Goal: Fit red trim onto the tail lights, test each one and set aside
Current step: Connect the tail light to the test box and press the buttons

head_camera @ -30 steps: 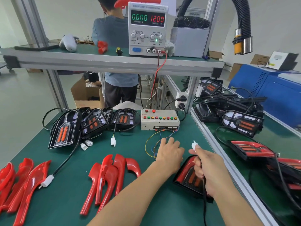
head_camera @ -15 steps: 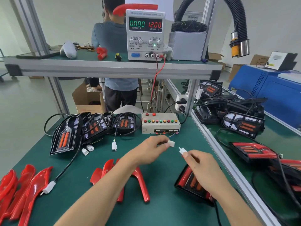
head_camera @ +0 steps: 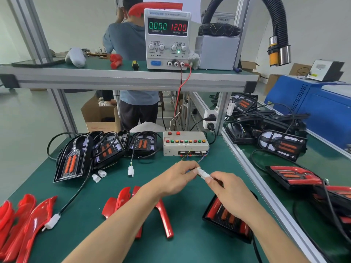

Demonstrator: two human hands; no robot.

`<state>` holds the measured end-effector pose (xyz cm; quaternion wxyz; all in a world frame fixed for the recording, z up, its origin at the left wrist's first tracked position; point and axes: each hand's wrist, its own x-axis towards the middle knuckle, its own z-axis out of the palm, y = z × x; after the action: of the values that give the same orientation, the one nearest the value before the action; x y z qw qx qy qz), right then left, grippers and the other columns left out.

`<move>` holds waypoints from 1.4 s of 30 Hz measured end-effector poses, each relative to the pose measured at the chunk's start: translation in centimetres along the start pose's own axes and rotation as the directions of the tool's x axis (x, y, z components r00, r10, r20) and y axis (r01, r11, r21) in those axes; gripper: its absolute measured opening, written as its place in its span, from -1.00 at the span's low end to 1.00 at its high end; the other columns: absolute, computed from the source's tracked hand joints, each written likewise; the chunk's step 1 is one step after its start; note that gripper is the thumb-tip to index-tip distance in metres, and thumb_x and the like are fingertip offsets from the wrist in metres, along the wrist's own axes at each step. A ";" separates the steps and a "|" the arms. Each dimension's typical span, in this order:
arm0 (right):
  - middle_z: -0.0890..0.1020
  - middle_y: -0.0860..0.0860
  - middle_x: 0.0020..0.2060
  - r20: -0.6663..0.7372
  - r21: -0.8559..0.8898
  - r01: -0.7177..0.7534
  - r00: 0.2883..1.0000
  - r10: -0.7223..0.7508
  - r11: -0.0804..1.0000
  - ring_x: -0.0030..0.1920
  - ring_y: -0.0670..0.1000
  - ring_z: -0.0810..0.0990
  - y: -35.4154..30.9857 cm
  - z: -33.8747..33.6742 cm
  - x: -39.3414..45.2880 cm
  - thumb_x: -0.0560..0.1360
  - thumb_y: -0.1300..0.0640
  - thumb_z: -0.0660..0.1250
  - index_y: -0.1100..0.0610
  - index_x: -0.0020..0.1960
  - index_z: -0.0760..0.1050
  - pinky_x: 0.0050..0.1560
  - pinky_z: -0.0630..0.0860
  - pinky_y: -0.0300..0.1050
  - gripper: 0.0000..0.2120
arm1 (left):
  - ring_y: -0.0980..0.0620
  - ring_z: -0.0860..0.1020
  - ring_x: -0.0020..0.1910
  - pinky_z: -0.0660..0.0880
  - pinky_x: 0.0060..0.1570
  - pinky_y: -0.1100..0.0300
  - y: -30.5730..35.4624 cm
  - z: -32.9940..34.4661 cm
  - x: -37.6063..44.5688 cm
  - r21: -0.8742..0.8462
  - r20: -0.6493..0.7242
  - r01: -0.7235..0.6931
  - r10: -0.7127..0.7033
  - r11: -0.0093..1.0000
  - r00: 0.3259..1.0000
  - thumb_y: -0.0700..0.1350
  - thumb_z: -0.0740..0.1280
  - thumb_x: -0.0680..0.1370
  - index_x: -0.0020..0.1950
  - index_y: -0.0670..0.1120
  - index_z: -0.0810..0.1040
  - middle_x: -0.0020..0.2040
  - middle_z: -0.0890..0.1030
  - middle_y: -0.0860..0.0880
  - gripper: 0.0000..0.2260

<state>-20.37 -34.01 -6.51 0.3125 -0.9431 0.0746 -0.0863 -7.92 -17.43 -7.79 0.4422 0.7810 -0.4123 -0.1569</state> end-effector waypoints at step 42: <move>0.51 -0.02 -0.55 0.057 0.274 -0.193 0.981 0.185 0.942 -0.53 -0.04 0.41 1.0 0.4 -0.6 0.60 -0.19 0.29 0.18 -0.20 0.54 -0.45 0.39 -0.25 -0.55 | 0.03 0.51 0.34 0.31 0.31 0.30 -1.9 -3.2 2.4 0.378 -0.202 0.061 0.018 0.924 0.979 -0.13 0.33 0.51 0.37 -0.07 0.57 0.33 0.61 -0.01 -0.59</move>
<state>-20.93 -34.46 -7.51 0.4497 -0.8795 0.1471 -0.0510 -3.57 -16.99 -7.31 0.3193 0.8684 -0.3794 0.0013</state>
